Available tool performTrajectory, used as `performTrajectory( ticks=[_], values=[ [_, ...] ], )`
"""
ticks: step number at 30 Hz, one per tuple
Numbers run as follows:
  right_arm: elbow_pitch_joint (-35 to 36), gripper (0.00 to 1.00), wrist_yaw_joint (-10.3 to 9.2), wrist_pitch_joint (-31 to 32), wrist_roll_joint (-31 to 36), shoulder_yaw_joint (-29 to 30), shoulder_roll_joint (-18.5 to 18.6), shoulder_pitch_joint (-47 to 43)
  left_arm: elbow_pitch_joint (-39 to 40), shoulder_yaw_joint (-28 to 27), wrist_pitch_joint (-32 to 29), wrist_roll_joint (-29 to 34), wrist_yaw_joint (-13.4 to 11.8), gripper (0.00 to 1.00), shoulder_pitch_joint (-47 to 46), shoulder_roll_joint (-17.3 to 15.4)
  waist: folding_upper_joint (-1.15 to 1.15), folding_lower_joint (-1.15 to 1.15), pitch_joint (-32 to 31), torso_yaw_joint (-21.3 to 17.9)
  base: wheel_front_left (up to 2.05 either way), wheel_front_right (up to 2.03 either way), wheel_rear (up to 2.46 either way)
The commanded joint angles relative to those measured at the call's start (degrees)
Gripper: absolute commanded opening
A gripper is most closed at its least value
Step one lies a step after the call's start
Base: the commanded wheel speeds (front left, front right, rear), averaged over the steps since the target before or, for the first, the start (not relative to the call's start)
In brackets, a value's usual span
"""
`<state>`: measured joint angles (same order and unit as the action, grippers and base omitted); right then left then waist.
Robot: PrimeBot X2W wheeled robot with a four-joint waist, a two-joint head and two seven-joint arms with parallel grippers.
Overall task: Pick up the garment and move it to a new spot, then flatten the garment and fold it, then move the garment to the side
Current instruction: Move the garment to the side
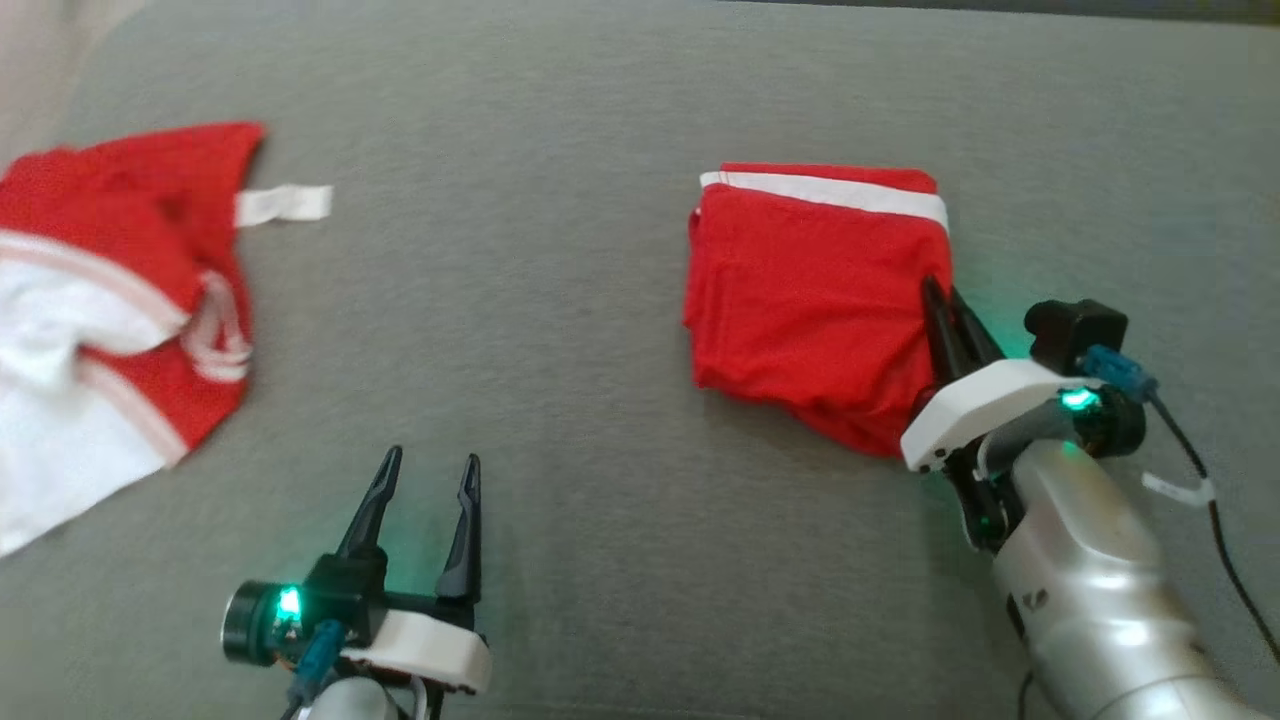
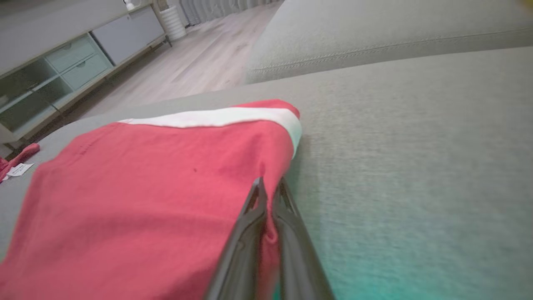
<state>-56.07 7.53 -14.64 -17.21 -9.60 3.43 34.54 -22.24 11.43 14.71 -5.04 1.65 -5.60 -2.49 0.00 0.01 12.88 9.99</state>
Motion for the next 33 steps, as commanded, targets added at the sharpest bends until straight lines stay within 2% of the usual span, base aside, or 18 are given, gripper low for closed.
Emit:
performTrajectory(
  ticks=[1, 7, 8, 14, 15, 18, 21, 22, 25, 31, 32, 33],
  values=[
    [2.77, 0.00, -0.04, -0.36, -0.78, -2.23, -0.55, -1.26, 1.95, -1.62, 0.29, 0.67, 0.49, 1.00, -2.06, -0.39, 0.00, -0.01, -1.18, -8.68, 0.00, 0.00, 0.00],
    [6.74, 0.00, -0.04, -0.36, -3.58, -5.62, -0.55, -3.44, 1.72, -0.92, 0.29, 0.33, 0.94, 1.00, -5.80, -0.39, 0.00, -0.01, -0.39, -22.59, 0.00, 0.00, 0.00],
    [6.74, 0.00, -0.04, -0.36, -3.58, -5.62, -0.55, -3.44, 1.72, -0.92, 0.29, 0.33, 0.94, 1.00, -5.80, -0.39, 0.00, -0.01, -0.39, -22.59, 0.00, 0.00, 0.00],
    [9.51, 0.00, -0.04, -0.36, -5.19, -6.23, -0.55, -5.44, 1.08, 1.43, 0.29, 1.31, 1.87, 1.00, -8.71, -0.39, 0.00, -0.01, 1.07, -31.80, 0.00, 0.00, 0.00],
    [9.77, 0.00, -0.04, -0.36, -4.82, -6.28, -0.55, -5.47, 1.03, 1.57, 0.29, 1.24, 1.92, 1.00, -8.77, -0.39, 0.00, -0.01, 1.34, -32.29, 0.00, 0.00, 0.00],
    [9.69, 0.00, -0.04, -0.36, -2.35, -5.14, -0.55, -5.12, 0.74, 2.19, 0.29, 0.82, 2.13, 1.00, -8.70, -0.39, 0.00, -0.01, 1.75, -32.49, 0.00, 0.00, 0.00],
    [8.22, 0.00, -0.04, -0.36, 2.66, -1.16, -0.48, -3.08, 0.24, 3.16, 0.29, 1.01, 2.55, 1.00, -8.55, -0.39, 0.00, -0.01, 2.38, -30.90, 0.00, 0.00, 0.00],
    [6.50, 0.00, -0.04, -0.36, 5.81, 2.90, 0.44, -0.89, 0.04, 3.66, 0.29, 1.79, 2.82, 1.00, -8.43, -0.40, 0.00, -0.01, 2.90, -29.34, 0.00, 0.00, 0.00],
    [3.12, 0.00, -0.04, -0.36, 10.98, 8.59, 3.87, 3.09, -0.27, 3.37, 0.29, 2.02, 2.89, 1.00, -8.00, -0.45, 0.00, -0.01, 4.04, -26.30, 0.00, 0.00, 0.00],
    [-3.58, 0.00, -0.04, -0.01, 21.92, 21.06, 13.27, 10.15, 0.17, 2.22, 0.29, 2.65, 3.16, 1.00, -8.08, -1.39, 0.00, -0.01, 6.90, -20.16, 0.00, 0.00, 0.00],
    [-4.23, 0.15, -0.04, 0.33, 24.11, 23.08, 14.52, 10.73, 0.30, 2.09, 0.29, 2.74, 3.18, 1.00, -8.10, -1.49, 0.00, -0.01, 7.34, -19.34, 0.00, 0.00, 0.00],
    [-4.65, 0.69, -0.04, 0.82, 26.24, 25.25, 15.60, 11.19, 0.40, 1.88, 0.29, 2.79, 3.16, 1.00, -8.13, -1.57, 0.00, -0.01, 7.75, -18.66, 0.00, 0.00, 0.00]
  ],
)
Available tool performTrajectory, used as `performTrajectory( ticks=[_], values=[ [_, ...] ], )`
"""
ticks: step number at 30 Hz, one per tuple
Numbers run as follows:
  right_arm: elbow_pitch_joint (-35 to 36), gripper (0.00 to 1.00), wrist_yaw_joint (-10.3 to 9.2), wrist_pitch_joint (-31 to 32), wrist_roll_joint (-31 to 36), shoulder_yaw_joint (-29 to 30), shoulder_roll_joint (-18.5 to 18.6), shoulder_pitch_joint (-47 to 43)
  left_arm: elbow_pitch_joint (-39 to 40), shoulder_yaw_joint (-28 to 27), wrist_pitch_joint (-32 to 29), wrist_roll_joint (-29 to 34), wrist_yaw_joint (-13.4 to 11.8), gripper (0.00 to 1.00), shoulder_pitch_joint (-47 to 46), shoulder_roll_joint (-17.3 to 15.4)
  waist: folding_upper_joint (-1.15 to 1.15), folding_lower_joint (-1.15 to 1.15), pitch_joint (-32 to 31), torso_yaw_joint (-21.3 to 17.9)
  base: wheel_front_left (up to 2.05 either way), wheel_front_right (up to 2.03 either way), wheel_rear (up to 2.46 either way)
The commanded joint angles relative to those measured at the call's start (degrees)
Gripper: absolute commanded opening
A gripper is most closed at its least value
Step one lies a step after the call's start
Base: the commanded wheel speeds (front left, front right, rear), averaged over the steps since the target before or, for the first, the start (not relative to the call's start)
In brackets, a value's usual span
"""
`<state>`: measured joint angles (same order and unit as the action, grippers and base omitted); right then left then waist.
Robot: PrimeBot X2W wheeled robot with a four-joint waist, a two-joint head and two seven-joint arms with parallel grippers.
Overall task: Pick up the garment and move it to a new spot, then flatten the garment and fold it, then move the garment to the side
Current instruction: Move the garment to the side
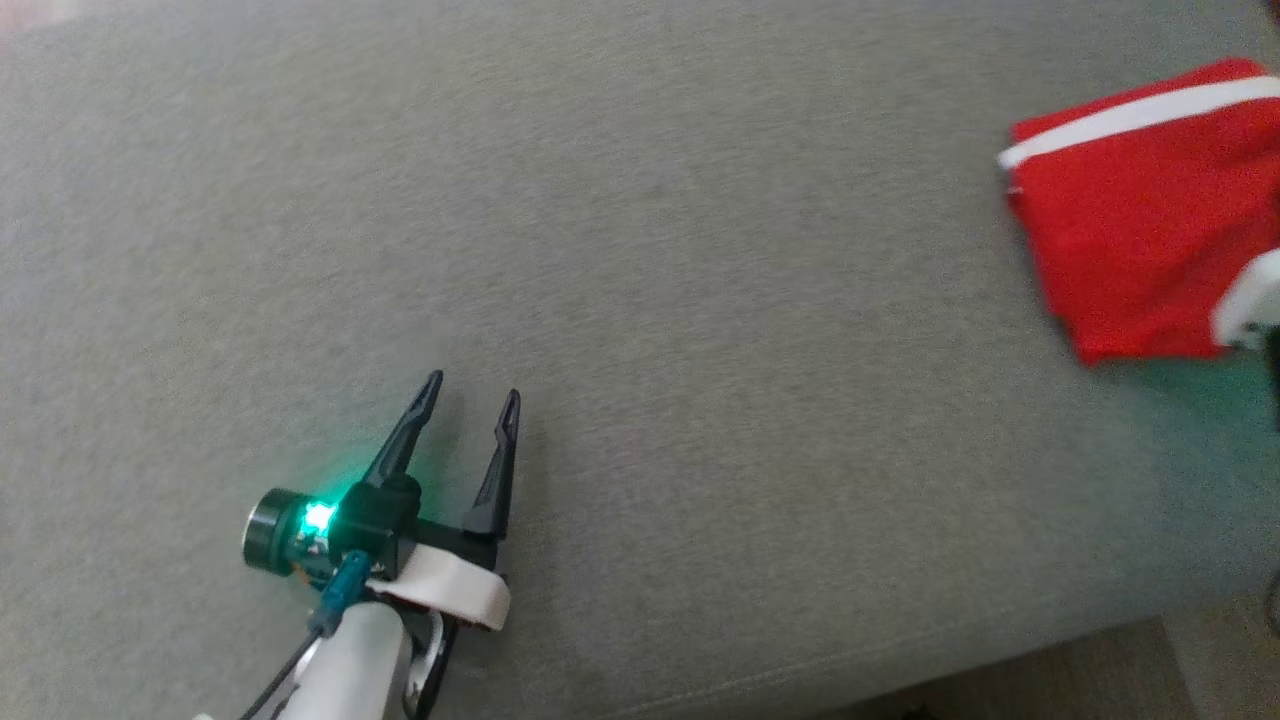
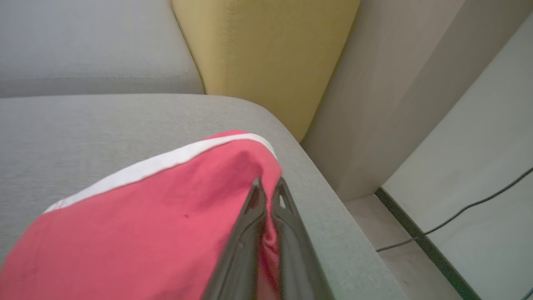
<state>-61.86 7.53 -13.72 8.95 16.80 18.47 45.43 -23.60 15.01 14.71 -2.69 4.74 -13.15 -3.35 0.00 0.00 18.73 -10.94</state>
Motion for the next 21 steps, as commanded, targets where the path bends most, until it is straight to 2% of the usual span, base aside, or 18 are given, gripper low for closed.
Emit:
performTrajectory(
  ticks=[1, 5, 7, 9, 12, 16, 17, 18, 21],
  values=[
    [0.82, 1.00, -0.04, 0.66, 1.74, 1.71, 1.38, 0.68, 1.84, -1.93, 0.29, 0.47, 0.05, 1.00, -0.67, -0.78, 0.00, 0.00, 2.27, 2.87, 0.00, 0.00, 0.00],
    [3.59, 1.00, -0.04, 0.66, 9.41, 12.42, 2.17, 1.07, 2.51, -2.62, 0.29, 0.53, -0.11, 1.00, -1.04, -0.74, 0.00, 0.00, 3.08, 4.52, 0.00, 0.00, 0.00],
    [5.49, 1.00, -0.04, -0.15, 12.06, 16.27, 0.18, 1.36, 2.80, -2.80, 0.29, 0.58, -0.20, 1.00, -1.26, -0.64, 0.00, 0.00, 2.87, 5.03, 0.00, 0.00, 0.00],
    [6.18, 1.00, -0.04, -0.83, 12.78, 17.74, -2.43, 2.24, 3.01, -2.96, 0.29, 0.66, -0.42, 1.00, -1.32, -0.55, 0.00, 0.00, 2.17, 5.33, 0.00, 0.00, 0.00],
    [8.09, 1.00, -0.04, -1.22, 11.98, 14.53, -6.73, 3.46, 3.24, -3.53, 0.29, 0.39, -1.05, 1.00, -0.91, -0.34, 0.00, 0.00, 0.78, 5.48, 0.00, 0.00, 0.00],
    [14.54, 1.00, -0.04, -1.26, 5.98, 5.74, -12.51, 0.40, 3.30, -4.16, 0.29, 0.04, -1.77, 1.00, -0.30, -0.09, 0.00, 0.00, -1.55, 6.20, 0.00, 0.00, 0.00],
    [16.09, 1.00, -0.04, -1.26, 4.34, 3.20, -13.44, -1.11, 3.34, -4.38, 0.29, -0.05, -2.02, 1.00, -0.13, -0.03, 0.00, 0.00, -2.13, 6.47, 0.00, 0.00, 0.00],
    [16.09, 1.00, -0.04, -1.26, 4.34, 3.20, -13.44, -1.11, 3.34, -4.38, 0.29, -0.05, -2.02, 1.00, -0.13, -0.03, 0.00, 0.00, -2.13, 6.47, 0.00, 0.00, 0.00],
    [20.88, 1.00, -0.04, -1.27, -2.48, -3.18, -15.04, -5.83, 3.37, -5.36, 0.29, -0.17, -3.29, 1.00, 0.61, 0.10, 0.00, 0.00, -3.97, 7.54, 0.00, 0.00, 0.00]
  ],
)
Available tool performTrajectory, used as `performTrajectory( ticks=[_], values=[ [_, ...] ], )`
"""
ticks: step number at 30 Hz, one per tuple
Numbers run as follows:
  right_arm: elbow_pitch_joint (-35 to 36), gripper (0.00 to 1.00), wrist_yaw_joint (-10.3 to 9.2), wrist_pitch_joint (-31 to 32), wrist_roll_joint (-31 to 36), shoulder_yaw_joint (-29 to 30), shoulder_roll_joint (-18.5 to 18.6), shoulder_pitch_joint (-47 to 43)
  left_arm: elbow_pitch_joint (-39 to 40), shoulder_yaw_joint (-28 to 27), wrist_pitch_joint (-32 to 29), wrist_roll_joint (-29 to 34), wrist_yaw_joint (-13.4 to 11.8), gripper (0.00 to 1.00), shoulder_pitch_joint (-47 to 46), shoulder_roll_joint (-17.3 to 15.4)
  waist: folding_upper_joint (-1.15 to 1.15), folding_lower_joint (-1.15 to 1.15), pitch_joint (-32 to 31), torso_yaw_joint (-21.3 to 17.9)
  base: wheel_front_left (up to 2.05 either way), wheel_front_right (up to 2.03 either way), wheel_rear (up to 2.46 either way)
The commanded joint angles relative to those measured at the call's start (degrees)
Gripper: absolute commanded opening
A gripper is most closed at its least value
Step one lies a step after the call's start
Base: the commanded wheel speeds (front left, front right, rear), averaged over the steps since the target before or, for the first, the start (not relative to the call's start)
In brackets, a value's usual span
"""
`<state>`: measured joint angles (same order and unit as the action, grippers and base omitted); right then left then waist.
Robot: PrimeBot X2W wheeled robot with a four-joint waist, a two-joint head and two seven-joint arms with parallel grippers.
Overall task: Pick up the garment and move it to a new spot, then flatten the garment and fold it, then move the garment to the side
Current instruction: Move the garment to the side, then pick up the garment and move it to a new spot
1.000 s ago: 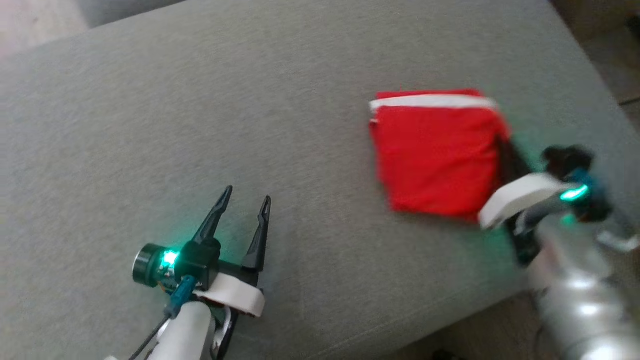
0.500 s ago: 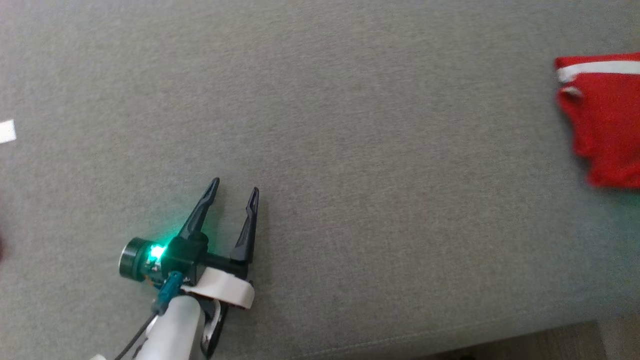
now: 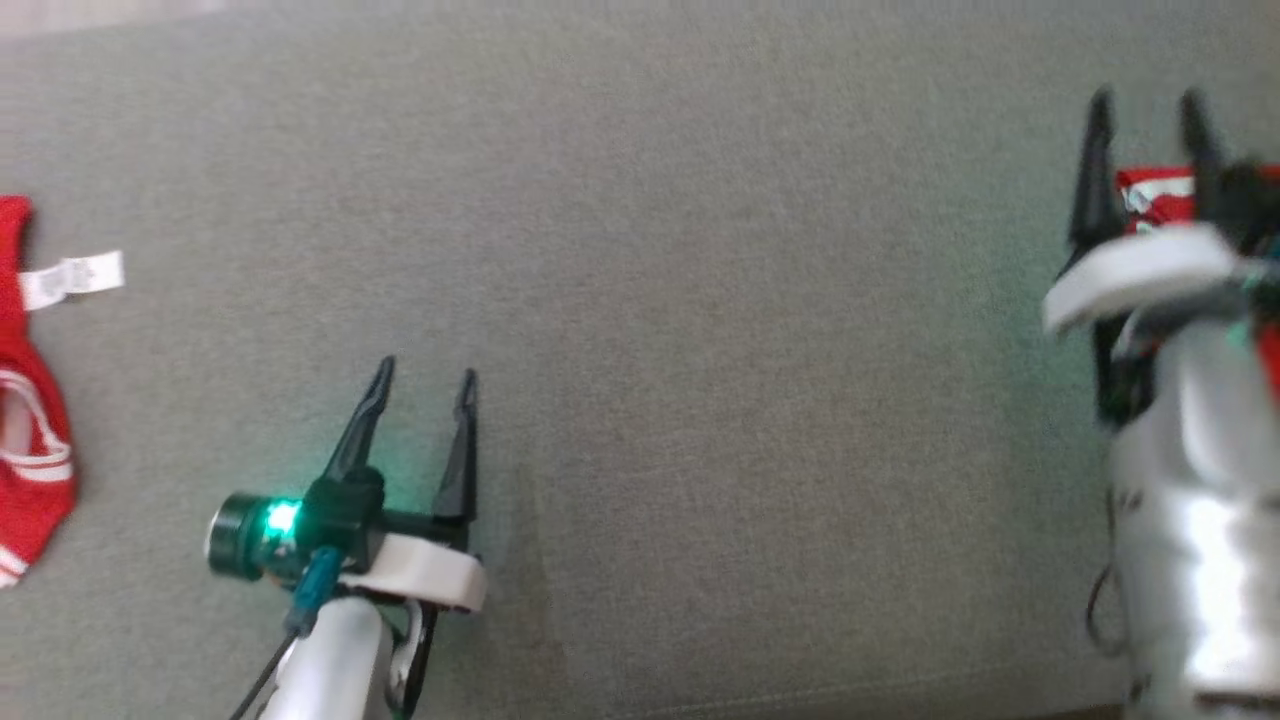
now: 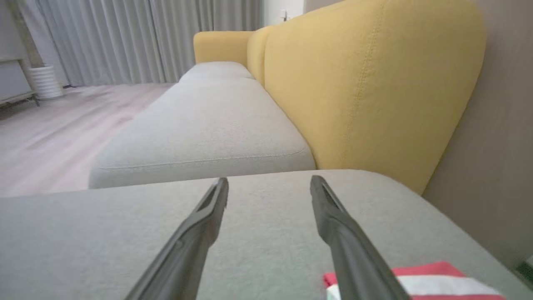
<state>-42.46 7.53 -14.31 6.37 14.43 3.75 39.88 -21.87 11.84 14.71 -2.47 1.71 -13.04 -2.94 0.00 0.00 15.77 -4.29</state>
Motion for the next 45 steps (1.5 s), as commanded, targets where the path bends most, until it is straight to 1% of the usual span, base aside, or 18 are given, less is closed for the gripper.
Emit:
performTrajectory(
  ticks=[1, 4, 6, 10, 15, 17, 21, 24, 26, 29, 35, 38, 40, 41, 45],
  values=[
    [3.09, 1.00, -0.04, -0.67, -1.63, -2.89, -0.52, -2.01, 1.68, -2.49, 0.29, -0.45, -0.60, 1.00, 0.72, -0.27, 0.00, 0.00, -1.65, 1.33, 0.00, 0.00, 0.00],
    [6.41, 1.00, -0.04, -0.68, -6.09, -7.38, -0.79, -7.33, 1.53, -3.12, 0.29, -0.23, -1.35, 1.00, 1.71, -0.21, 0.00, 0.00, -3.70, 2.70, 0.00, 0.00, 0.00],
    [7.29, 1.00, -0.04, -0.68, -9.83, -10.17, -0.83, -10.77, 1.21, -3.52, 0.29, -0.08, -1.69, 1.00, 2.65, -0.19, 0.00, 0.00, -5.30, 3.66, 0.00, 0.00, 0.00],
    [8.43, 1.00, -0.04, -0.68, -14.51, -14.60, -0.85, -16.90, 0.80, -5.03, 0.29, -0.30, -2.56, 1.00, 4.85, -0.16, 0.00, 0.00, -8.26, 4.94, 0.00, 0.00, 0.00],
    [9.35, 1.00, -0.04, -0.68, -17.34, -18.82, -0.86, -22.87, 0.83, -7.00, 0.29, -0.52, -3.33, 1.00, 7.80, -0.12, 0.00, 0.00, -11.05, 5.52, 0.00, 0.00, 0.00],
    [10.07, 1.00, -0.04, -0.68, -18.07, -19.69, -0.86, -24.35, 1.03, -7.76, 0.29, -0.58, -3.62, 1.00, 8.76, -0.11, 0.00, 0.00, -11.62, 5.49, 0.00, 0.00, 0.00],
    [10.66, 1.00, -0.04, -0.68, -18.99, -21.27, -0.87, -26.04, 1.47, -8.67, 0.29, -0.68, -3.74, 1.00, 10.07, -0.06, 0.00, 0.00, -12.09, 5.50, 0.00, 0.00, 0.00],
    [10.86, 1.00, -0.04, -0.68, -18.40, -21.91, -0.87, -26.32, 1.49, -8.75, 0.29, -0.68, -3.68, 1.00, 10.24, -0.03, 0.00, 0.00, -11.94, 6.45, 0.00, 0.00, 0.00],
    [10.87, 1.00, -0.04, -0.69, -18.12, -22.03, -0.87, -26.59, 1.60, -8.71, 0.29, -0.72, -3.76, 1.00, 10.05, 0.00, 0.00, 0.00, -11.84, 8.03, 0.00, 0.00, 0.00],
    [10.65, 1.00, -0.04, -0.69, -17.76, -22.96, -0.87, -27.15, 1.50, -8.90, 0.29, -1.23, -4.04, 1.00, 10.16, 0.02, 0.00, 0.00, -11.52, 11.75, 0.00, 0.00, 0.00],
    [9.75, 1.00, -0.04, -0.69, -18.23, -25.01, -0.87, -28.15, 0.71, -10.06, 0.29, -2.29, -4.68, 1.00, 11.27, 0.05, 0.00, 0.00, -10.99, 21.09, 0.00, 0.00, 0.00],
    [9.20, 1.00, -0.04, -0.69, -18.97, -25.96, -0.87, -28.26, 0.97, -11.92, 0.29, -2.25, -4.73, 1.00, 12.24, 0.05, 0.00, 0.00, -11.04, 24.46, 0.00, 0.00, 0.00],
    [8.88, 1.00, -0.04, -0.69, -19.28, -26.66, -0.87, -27.92, 1.24, -13.03, 0.29, -2.00, -4.50, 1.00, 13.21, 0.04, 0.00, 0.00, -10.96, 25.71, 0.00, 0.00, 0.00],
    [8.88, 1.00, -0.04, -0.69, -19.28, -26.66, -0.87, -27.92, 1.24, -13.03, 0.29, -2.00, -4.50, 1.00, 13.21, 0.04, 0.00, 0.00, -10.96, 25.71, 0.00, 0.00, 0.00],
    [8.71, 1.00, -0.04, -0.69, -19.93, -28.15, -0.87, -27.35, 1.28, -16.12, 0.29, -2.13, -4.46, 1.00, 14.58, 0.00, 0.00, 0.00, -10.76, 26.38, 0.00, 0.00, 0.00]
  ],
)
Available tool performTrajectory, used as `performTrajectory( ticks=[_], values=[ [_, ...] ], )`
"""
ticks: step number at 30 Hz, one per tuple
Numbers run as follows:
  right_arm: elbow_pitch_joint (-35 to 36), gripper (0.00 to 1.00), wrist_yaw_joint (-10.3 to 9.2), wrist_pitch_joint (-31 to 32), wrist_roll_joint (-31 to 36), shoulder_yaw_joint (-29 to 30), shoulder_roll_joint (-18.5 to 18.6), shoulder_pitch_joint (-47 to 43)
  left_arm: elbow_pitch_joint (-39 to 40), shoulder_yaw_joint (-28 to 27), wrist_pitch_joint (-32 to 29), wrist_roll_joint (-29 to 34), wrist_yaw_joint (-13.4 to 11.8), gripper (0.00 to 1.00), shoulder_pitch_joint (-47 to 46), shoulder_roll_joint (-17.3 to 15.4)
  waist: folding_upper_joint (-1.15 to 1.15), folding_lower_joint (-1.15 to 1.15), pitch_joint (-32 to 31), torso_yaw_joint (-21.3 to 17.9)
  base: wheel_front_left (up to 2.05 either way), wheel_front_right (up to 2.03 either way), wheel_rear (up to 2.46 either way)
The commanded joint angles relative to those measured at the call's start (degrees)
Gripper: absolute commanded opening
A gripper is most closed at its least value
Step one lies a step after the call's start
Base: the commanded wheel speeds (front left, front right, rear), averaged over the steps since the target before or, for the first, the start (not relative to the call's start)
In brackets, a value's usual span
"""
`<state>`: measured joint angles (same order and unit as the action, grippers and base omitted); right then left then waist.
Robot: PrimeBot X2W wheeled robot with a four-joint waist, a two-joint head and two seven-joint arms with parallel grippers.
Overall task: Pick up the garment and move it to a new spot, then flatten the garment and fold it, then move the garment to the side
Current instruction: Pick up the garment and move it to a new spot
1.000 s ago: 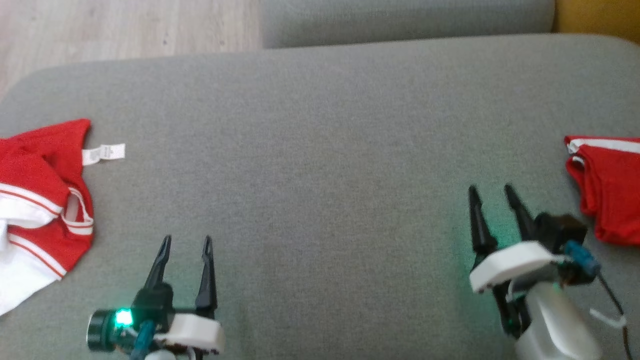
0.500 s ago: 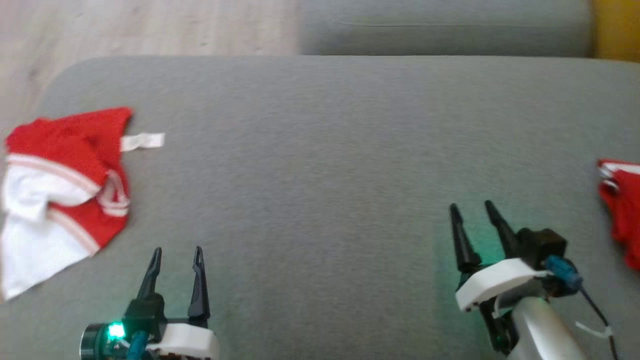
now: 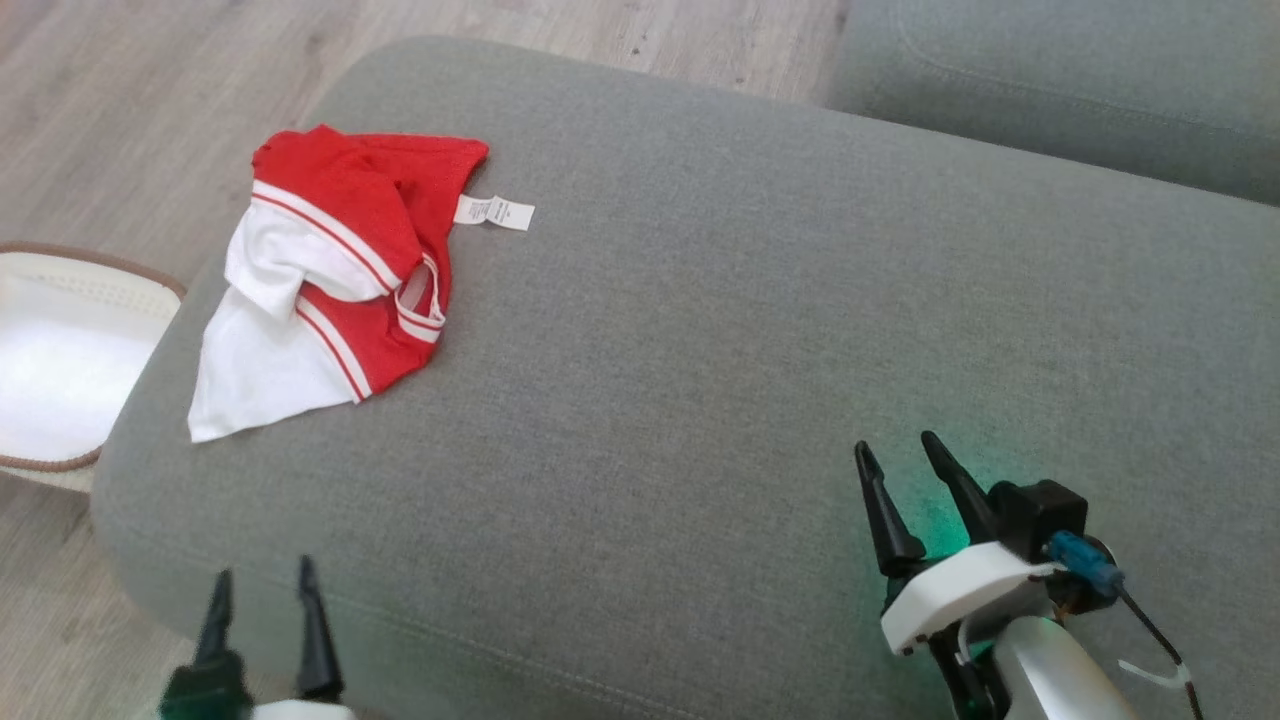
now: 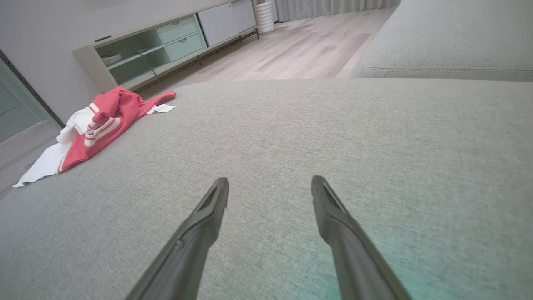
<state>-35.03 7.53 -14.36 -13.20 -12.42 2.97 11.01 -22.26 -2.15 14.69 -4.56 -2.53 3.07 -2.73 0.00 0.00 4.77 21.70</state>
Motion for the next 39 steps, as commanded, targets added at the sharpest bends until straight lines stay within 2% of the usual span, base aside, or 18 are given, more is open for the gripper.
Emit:
performTrajectory(
  ticks=[1, 4, 9, 14, 16, 20, 28, 31, 34, 35, 36, 39],
  values=[
    [1.31, 1.00, -0.04, -0.63, -0.42, -1.60, -0.09, 1.70, 1.72, -2.90, 0.31, -0.07, -0.27, 1.00, -1.45, -0.22, 0.00, 0.00, 0.50, 0.27, 0.00, 0.00, 0.00],
    [1.66, 1.00, -0.04, -0.63, -0.26, -2.52, -0.09, 2.52, 2.08, -5.70, 0.31, -0.85, 0.62, 1.00, -2.46, -0.76, 0.00, 0.00, 1.86, -0.63, 0.00, 0.00, 0.00],
    [2.81, 1.00, -0.04, -0.63, 1.15, -2.33, -0.09, 4.53, 3.47, -11.24, 0.31, -1.55, 2.24, 1.00, -8.69, -4.35, 0.00, 0.00, 6.06, -2.73, 0.00, 0.00, 0.00],
    [4.69, 1.00, -0.04, -0.63, 2.91, -1.91, -0.09, 6.60, 0.86, -12.23, 0.31, -1.01, 5.94, 1.00, -17.87, -9.02, 0.00, 0.00, 11.69, -4.97, 0.00, 0.00, 0.00],
    [5.85, 1.00, -0.04, -0.63, 4.03, -1.68, -0.09, 7.76, -3.23, -10.39, 0.31, -0.84, 8.16, 1.00, -24.29, -11.68, 0.00, 0.00, 14.79, -6.26, 0.00, 0.00, 0.00],
    [7.06, 1.00, -0.04, -0.63, 4.97, -1.20, -0.09, 9.51, -10.86, -6.02, 0.31, -2.24, 9.74, 1.00, -32.62, -14.55, 0.00, 0.00, 18.43, -8.26, 0.00, 0.00, 0.00],
    [8.31, 1.00, -0.04, -0.63, 6.40, -0.29, -0.09, 12.41, -26.47, 4.84, -1.49, -9.80, 10.00, 1.00, -43.42, -20.12, 0.00, 0.00, 22.81, -12.83, 0.00, 0.00, 0.00],
    [8.40, 1.00, -0.04, -0.63, 6.19, -0.13, -0.09, 12.91, -32.60, 5.37, -2.87, -10.75, 10.00, 1.00, -45.48, -21.77, 0.00, 0.00, 23.42, -14.13, 0.00, 0.00, 0.00],
    [8.32, 1.00, -0.04, -0.63, 5.84, -0.09, -0.09, 13.00, -37.25, 5.42, -2.97, -10.62, 8.93, 1.00, -46.92, -22.29, 0.00, 0.00, 23.40, -14.89, 0.00, 0.00, 0.00],
    [8.26, 1.00, -0.04, -0.63, 5.65, 0.02, -0.09, 12.96, -38.35, 5.68, -2.90, -10.46, 8.80, 0.61, -47.32, -22.22, 0.00, 0.00, 23.30, -15.03, 0.00, 0.00, 0.00],
    [8.16, 1.00, -0.04, -0.63, 5.53, 0.05, -0.09, 12.88, -39.25, 5.96, -2.72, -10.29, 8.76, 0.00, -47.68, -22.15, 0.00, 0.00, 23.06, -15.11, 0.00, 0.00, 0.00],
    [7.99, 1.00, -0.04, -0.63, 4.83, 0.16, -0.09, 12.62, -39.29, 6.53, -0.91, -9.42, 8.06, 0.00, -49.48, -22.78, 0.00, 0.00, 21.88, -15.29, 0.00, 0.00, 0.00]
  ],
)
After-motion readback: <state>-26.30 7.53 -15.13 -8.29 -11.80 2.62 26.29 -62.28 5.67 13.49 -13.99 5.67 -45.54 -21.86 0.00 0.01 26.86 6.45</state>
